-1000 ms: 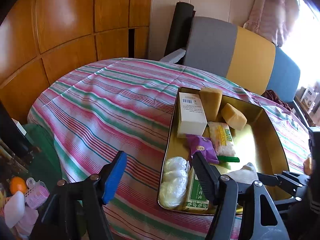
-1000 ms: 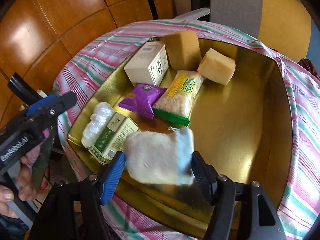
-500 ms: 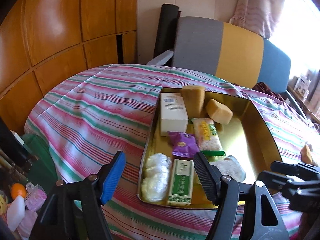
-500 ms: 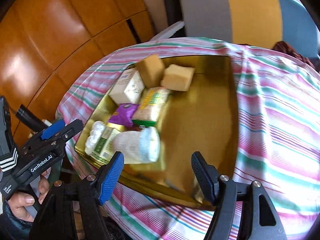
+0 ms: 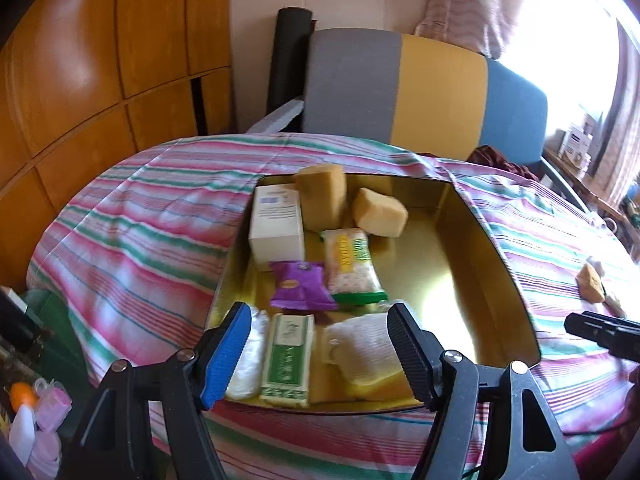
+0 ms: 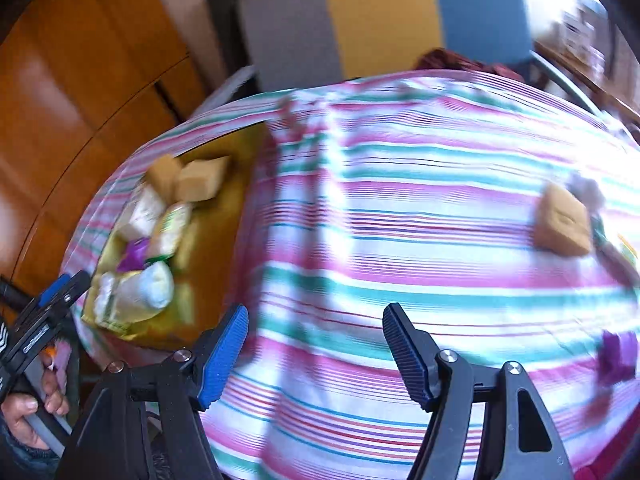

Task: Organize objects
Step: 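Move the right gripper to the purple packet and grasp it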

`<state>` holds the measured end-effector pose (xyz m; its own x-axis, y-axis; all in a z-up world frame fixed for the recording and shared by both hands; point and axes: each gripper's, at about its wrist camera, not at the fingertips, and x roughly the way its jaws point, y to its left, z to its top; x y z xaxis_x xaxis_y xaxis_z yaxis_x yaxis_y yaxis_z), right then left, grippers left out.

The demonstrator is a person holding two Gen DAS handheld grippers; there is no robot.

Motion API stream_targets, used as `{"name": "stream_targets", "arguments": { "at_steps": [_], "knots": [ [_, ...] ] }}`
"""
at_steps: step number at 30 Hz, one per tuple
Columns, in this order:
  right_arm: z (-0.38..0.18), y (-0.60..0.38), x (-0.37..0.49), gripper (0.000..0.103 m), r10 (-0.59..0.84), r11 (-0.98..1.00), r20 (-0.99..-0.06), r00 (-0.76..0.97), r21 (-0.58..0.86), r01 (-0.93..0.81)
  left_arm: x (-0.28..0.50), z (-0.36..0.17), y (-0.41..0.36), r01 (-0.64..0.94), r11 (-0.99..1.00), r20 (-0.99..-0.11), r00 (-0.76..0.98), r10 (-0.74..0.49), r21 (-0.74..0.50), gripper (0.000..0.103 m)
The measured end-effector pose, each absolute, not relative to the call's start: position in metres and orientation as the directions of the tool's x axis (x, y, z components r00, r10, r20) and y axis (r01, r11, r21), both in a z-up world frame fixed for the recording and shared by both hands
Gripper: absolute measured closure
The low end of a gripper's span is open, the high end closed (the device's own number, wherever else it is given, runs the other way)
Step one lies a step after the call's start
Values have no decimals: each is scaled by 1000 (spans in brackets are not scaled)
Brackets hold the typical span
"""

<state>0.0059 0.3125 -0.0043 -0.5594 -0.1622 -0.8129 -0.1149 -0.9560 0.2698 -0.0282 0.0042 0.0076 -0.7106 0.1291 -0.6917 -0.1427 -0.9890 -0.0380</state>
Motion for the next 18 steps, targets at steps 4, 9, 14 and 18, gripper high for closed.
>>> {"name": "stream_targets", "arguments": {
  "at_steps": [4, 9, 14, 18],
  "knots": [
    [-9, 348, 14, 32, -111, -939, -829, -548, 268, -215, -29, 14, 22, -187, -982, -680, -715, 162, -38, 31],
    [-13, 388, 26, 32, -69, -924, -848, -526, 253, -287, -31, 22, 49, -254, -967, -671, -711, 211, -34, 31],
    [-9, 430, 42, 32, -9, -907, -861, -509, 221, -359, -31, 27, 82, -337, -941, -668, -694, 267, -26, 29],
    [-3, 463, 58, 32, 38, -883, -870, -492, 201, -423, -29, 29, 107, -396, -918, -671, -674, 309, -25, 29]
  ]
}}
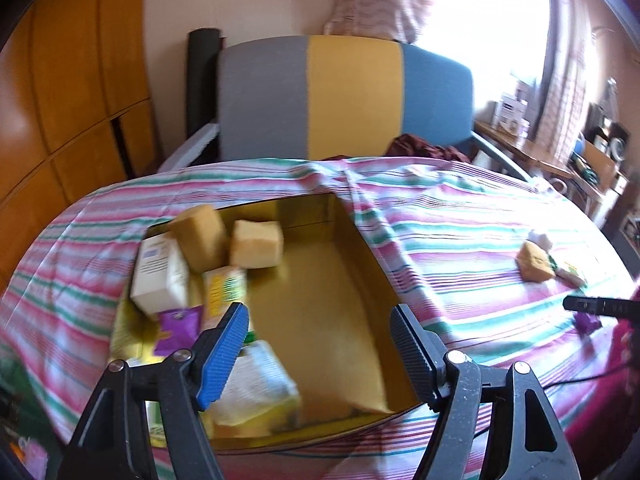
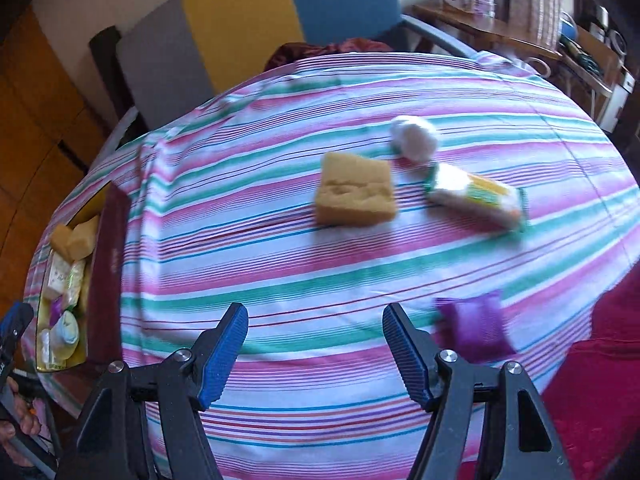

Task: Organize objects
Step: 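Move the right gripper to the purple packet and grasp it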

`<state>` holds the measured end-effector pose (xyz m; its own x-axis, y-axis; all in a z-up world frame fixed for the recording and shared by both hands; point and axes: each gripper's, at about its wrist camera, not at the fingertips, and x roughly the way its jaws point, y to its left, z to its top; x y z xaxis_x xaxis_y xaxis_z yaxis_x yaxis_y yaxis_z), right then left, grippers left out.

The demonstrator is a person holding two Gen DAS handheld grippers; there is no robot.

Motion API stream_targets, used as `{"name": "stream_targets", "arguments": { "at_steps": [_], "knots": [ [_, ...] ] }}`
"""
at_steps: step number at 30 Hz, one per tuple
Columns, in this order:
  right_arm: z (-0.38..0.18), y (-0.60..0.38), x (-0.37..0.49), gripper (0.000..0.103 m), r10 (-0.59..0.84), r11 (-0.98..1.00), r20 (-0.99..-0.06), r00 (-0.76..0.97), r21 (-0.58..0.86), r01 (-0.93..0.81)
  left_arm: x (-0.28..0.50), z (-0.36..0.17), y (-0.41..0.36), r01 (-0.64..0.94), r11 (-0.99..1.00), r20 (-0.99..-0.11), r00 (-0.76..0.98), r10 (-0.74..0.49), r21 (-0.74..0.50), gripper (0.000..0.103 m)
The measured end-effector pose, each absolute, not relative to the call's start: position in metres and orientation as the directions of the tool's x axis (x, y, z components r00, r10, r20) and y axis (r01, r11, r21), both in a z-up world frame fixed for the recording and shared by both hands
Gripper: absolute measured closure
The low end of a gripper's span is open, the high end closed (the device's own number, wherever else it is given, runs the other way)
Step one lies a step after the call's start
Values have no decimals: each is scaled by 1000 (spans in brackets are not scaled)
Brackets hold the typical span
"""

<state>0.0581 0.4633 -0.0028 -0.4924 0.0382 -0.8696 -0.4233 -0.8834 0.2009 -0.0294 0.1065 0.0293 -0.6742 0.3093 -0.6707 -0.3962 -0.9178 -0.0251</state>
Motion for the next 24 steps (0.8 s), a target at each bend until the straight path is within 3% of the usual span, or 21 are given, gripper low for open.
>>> {"name": "stream_targets", "arguments": {
  "at_steps": [10, 21, 24],
  "knots": [
    [-2, 536, 77, 32, 89, -833, -932, -351, 124, -539, -26, 30, 164, -515, -857, -685, -612, 395, -35, 28],
    [-47, 536, 43, 34, 97, -922, -992, -75, -61, -383, -32, 19, 217, -590, -806, -721, -538, 436, -47, 27],
    [-56, 537, 39, 62, 100, -924, -994, -35, -80, -374, -34, 16, 231, -606, -794, -729, -522, 443, -50, 27]
  ]
}}
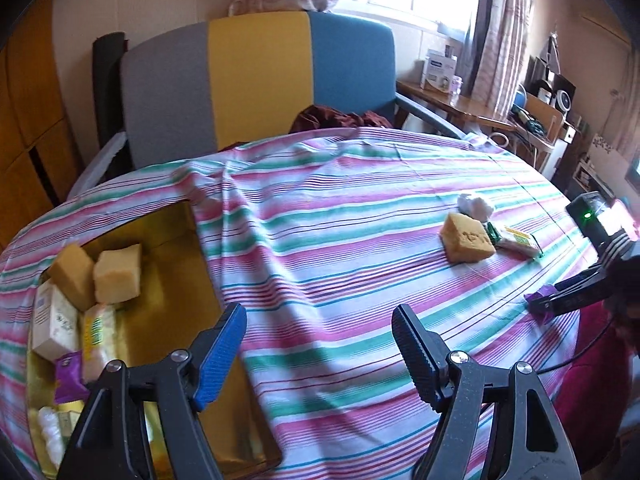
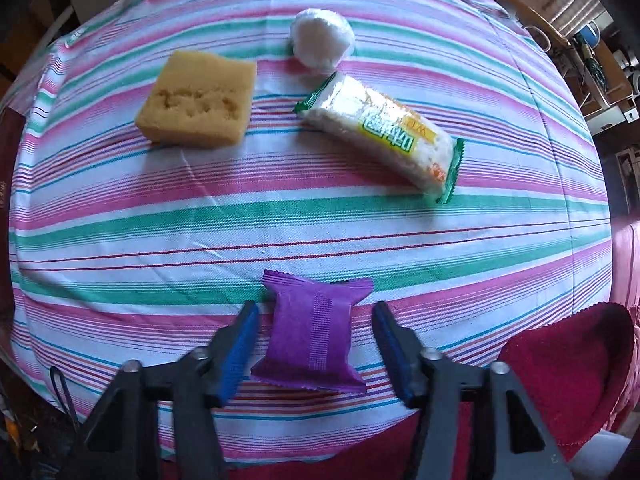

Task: Organize objects
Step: 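Move the right gripper to the purple packet and grasp it, then lift purple packet with right gripper while left gripper approaches the last yellow sponge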

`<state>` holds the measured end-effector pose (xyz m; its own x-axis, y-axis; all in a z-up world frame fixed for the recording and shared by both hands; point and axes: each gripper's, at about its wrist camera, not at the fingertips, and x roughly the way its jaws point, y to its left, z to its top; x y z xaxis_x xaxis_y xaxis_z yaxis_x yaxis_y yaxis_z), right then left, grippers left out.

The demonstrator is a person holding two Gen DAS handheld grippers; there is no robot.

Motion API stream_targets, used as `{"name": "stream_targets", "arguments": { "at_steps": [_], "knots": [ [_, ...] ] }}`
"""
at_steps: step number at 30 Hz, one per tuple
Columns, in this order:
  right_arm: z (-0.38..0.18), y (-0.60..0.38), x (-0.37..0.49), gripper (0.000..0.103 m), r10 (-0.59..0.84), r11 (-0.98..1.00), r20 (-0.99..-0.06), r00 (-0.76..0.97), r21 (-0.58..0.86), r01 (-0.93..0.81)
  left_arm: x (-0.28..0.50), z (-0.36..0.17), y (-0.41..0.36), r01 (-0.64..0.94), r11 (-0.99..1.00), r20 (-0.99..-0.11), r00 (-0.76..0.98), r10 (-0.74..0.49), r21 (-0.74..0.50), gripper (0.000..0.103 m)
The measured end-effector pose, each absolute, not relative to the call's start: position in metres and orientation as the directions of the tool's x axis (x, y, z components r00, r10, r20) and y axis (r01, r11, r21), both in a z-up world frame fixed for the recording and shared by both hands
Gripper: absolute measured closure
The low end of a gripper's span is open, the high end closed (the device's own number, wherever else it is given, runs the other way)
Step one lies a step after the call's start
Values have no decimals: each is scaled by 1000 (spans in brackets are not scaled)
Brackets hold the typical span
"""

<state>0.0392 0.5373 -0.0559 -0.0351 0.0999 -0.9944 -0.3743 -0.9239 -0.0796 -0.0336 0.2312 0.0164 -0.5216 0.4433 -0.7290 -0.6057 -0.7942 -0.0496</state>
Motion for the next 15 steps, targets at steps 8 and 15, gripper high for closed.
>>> {"name": "stream_targets", "arguments": {
  "at_steps": [8, 15],
  "knots": [
    [-40, 547, 56, 69, 128, -884, -982, -141, -49, -465, -37, 4, 277, -655, -755, -750, -484, 451, -30, 27],
    [-24, 568, 82, 69, 94, -810, -952, -292, 97, -578, -47, -1, 332, -687, -726, -763, -445, 468, -45, 27]
  ]
}}
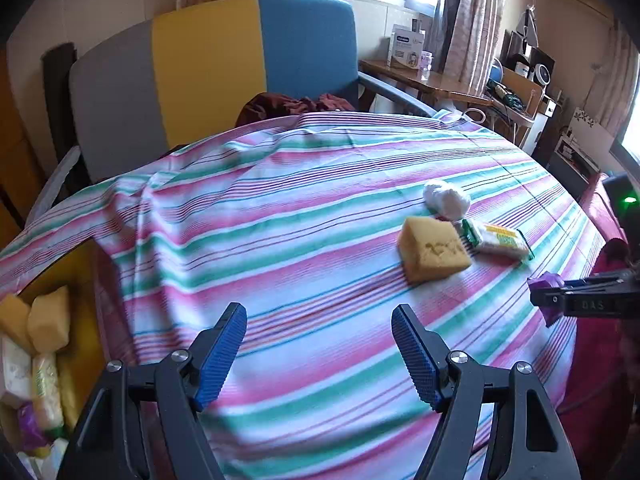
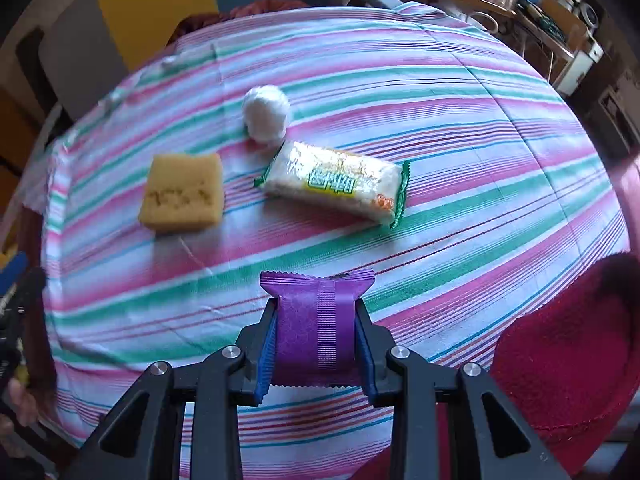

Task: Organize objects
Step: 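Lift purple packet with right gripper while left gripper approaches the last yellow sponge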

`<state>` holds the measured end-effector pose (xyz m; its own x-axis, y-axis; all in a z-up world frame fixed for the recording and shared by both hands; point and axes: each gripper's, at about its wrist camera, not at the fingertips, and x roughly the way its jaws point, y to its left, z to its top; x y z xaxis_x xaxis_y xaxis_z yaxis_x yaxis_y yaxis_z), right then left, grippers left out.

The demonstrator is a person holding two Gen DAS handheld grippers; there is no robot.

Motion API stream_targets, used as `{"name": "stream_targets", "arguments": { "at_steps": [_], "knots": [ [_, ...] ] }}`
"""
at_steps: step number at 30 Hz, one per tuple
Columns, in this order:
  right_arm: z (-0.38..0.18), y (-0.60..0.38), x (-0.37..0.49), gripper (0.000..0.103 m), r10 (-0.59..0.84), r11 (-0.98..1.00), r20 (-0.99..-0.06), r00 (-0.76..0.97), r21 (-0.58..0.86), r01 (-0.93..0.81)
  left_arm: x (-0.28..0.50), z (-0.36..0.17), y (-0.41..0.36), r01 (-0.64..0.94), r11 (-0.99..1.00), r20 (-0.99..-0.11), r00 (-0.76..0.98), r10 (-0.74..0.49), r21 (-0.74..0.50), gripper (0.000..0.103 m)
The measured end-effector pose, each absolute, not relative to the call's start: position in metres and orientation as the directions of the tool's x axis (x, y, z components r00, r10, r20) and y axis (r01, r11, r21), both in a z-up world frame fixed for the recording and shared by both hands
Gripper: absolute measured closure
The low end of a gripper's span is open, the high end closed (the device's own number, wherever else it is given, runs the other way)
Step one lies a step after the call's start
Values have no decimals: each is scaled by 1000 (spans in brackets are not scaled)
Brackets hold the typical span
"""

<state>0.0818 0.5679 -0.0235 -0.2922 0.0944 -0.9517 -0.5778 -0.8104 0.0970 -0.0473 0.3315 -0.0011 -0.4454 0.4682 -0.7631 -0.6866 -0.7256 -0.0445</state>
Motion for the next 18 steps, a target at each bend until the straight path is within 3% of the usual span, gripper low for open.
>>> {"name": "stream_targets", "arguments": {
  "at_steps": [18],
  "knots": [
    [-18, 577, 83, 69, 10, -765, -907, -422, 265, -587, -54, -37, 491, -787, -617, -813, -351, 464, -12, 24]
  ]
}}
